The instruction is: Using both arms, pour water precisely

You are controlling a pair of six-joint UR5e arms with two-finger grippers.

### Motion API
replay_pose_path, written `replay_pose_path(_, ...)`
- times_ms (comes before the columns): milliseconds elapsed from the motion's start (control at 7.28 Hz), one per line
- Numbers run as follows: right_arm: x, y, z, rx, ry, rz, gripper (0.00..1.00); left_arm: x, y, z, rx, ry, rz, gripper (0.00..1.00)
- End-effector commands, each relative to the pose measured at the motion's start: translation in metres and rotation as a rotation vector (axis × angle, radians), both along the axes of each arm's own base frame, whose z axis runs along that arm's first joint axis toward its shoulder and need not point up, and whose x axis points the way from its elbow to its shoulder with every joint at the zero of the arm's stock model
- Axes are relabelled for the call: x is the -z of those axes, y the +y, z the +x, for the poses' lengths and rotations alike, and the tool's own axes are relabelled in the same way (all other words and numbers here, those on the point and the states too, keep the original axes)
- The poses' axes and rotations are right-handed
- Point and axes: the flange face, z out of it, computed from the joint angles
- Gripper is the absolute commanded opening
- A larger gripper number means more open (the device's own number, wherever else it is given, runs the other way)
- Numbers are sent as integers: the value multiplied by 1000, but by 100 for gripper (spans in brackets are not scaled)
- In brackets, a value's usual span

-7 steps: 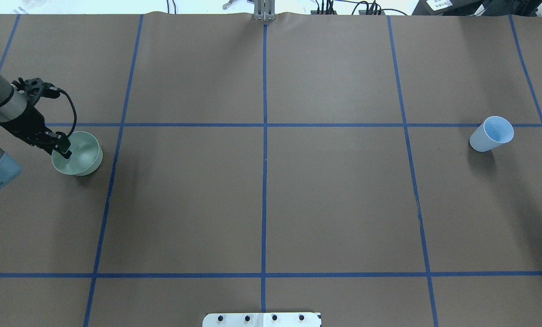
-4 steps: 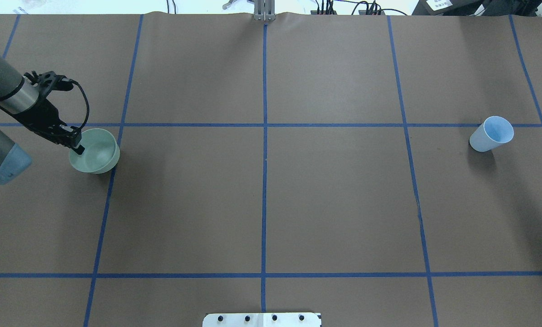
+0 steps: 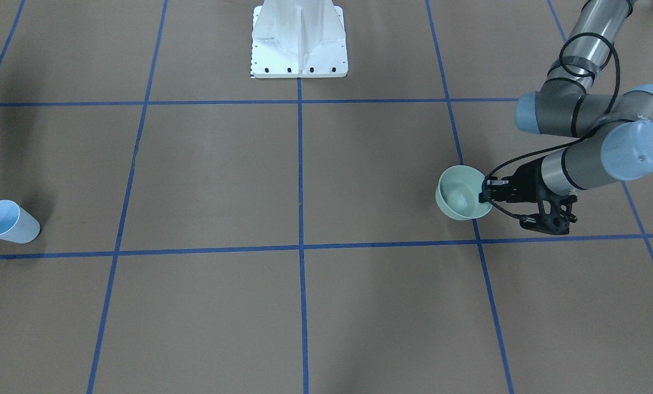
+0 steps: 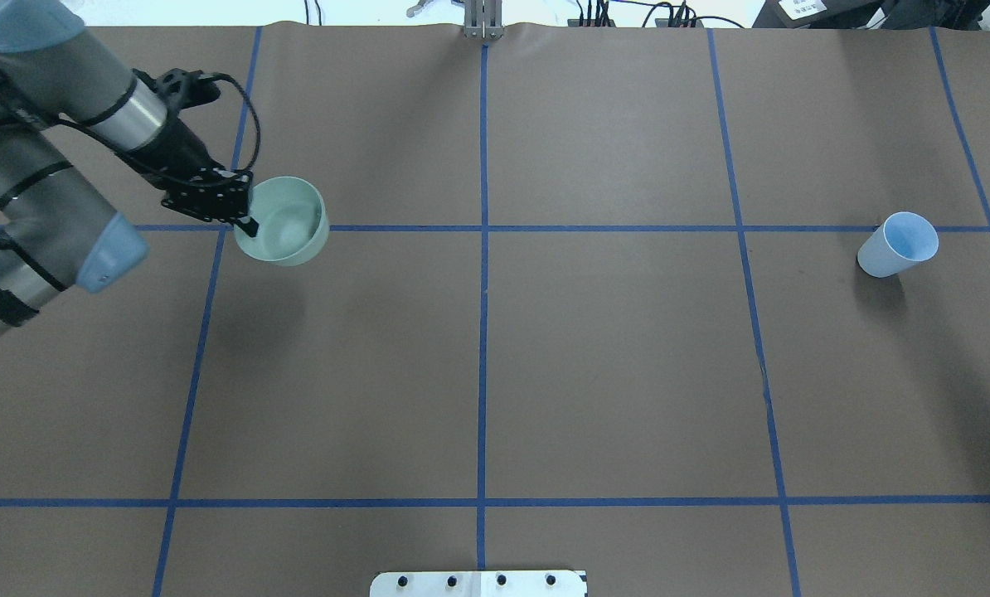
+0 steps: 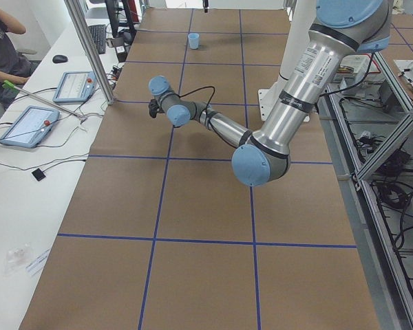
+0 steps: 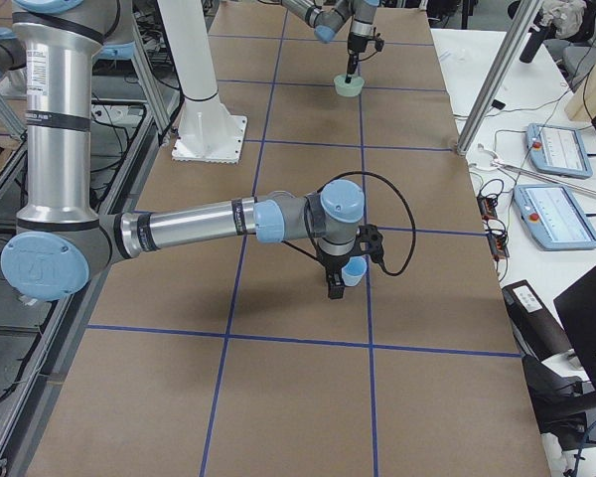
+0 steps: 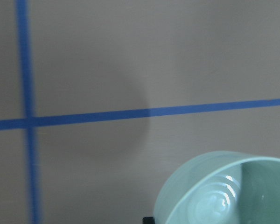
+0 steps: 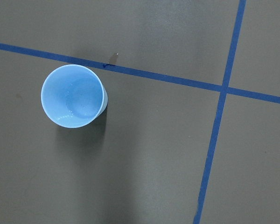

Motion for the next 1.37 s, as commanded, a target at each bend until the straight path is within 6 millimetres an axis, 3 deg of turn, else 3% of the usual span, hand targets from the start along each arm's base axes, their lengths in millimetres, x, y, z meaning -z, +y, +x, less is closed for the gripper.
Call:
replay_pose_path(0,-1,0,1,-2,2,-2,100,74,44,91,47,-13,-34,0)
replay_pose_path(137,1,0,1,-1,0,1,100,80,43,105,43,-19,-43,0)
replay_pose_path(412,-1,0,1,0,0,0,100,79,59,151,65,-70,1,0)
replay_pose_path(1100,-3,1,1,1,2,-4,100,82,75,173,38,-75,6,0)
replay_pose_path(1237,-4,1,1,1,3,-7,100,82,76,172,38,-74,7,18)
